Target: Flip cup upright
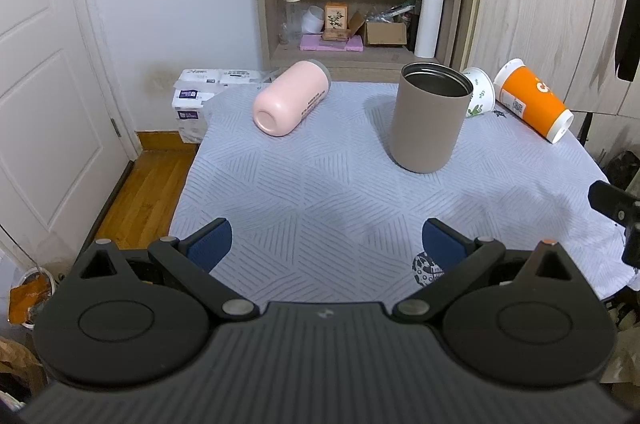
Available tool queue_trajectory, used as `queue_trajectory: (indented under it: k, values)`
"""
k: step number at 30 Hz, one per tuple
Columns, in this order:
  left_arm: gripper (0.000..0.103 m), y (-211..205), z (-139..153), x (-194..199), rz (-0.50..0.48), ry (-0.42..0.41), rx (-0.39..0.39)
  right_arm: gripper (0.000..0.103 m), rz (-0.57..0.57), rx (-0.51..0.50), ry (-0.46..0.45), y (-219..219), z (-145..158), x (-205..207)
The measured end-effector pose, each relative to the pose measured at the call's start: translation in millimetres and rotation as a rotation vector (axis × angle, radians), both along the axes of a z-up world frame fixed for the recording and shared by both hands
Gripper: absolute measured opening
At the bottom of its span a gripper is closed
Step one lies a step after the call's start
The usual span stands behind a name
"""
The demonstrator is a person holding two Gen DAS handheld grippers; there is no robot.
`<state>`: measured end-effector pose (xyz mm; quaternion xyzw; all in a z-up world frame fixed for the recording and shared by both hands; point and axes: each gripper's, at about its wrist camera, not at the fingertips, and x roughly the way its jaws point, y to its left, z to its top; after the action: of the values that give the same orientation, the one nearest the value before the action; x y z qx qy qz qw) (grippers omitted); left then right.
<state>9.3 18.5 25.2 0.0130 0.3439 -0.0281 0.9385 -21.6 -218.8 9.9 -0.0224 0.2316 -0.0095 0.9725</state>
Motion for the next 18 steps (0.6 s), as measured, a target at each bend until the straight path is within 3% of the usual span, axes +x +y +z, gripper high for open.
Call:
queue_trajectory:
  k: [18]
  values:
    - [0.103,4.7,-0.7,-1.5,0.029,-0.008,0.015,0.103,0.002,-0.011,-0.003,0.2,0.3,-3.5]
